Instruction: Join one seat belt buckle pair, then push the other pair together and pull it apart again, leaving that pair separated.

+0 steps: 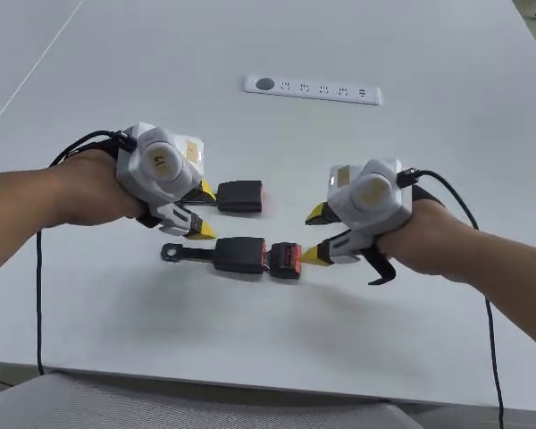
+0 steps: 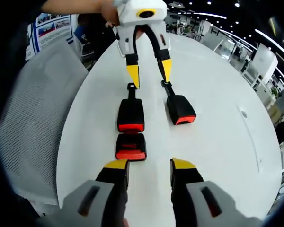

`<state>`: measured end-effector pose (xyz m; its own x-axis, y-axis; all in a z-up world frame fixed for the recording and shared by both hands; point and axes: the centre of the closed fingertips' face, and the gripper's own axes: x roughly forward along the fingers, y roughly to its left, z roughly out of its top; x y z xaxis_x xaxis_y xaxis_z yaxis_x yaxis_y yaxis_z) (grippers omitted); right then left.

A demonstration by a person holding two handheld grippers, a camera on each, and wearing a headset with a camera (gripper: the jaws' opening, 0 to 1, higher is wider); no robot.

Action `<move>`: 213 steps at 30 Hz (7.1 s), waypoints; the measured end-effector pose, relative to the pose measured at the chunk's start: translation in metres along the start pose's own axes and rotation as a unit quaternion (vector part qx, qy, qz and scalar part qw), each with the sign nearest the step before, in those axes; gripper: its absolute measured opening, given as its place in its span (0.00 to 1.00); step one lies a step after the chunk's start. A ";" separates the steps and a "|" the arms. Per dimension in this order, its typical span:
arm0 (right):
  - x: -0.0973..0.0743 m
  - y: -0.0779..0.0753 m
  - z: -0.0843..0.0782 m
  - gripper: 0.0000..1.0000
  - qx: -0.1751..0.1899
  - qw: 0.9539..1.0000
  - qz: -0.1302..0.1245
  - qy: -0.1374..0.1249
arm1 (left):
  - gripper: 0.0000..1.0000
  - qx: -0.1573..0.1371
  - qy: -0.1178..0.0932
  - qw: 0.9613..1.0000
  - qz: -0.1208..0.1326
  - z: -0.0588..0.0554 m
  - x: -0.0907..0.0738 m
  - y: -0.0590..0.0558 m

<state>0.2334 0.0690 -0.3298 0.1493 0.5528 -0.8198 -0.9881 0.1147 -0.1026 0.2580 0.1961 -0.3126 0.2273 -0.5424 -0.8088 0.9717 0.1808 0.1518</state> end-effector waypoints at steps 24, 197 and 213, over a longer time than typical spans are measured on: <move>-0.027 -0.075 -0.088 0.35 0.051 0.996 -0.033 0.069 | 0.38 0.000 0.029 0.999 -0.022 0.000 0.042 0.040; -0.038 -0.078 -0.141 0.38 0.014 0.994 0.000 0.111 | 0.32 0.018 0.071 0.996 -0.055 -0.022 0.068 0.048; -0.055 -0.065 -0.109 0.45 0.083 0.996 -0.026 0.038 | 0.45 0.003 0.041 0.999 0.007 -0.004 0.030 0.048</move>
<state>0.2853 -0.0585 -0.3392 0.1907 0.4796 -0.8565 -0.9585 0.2793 -0.0570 0.3115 0.1921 -0.3316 0.2359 -0.4714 -0.8498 0.9687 0.1837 0.1670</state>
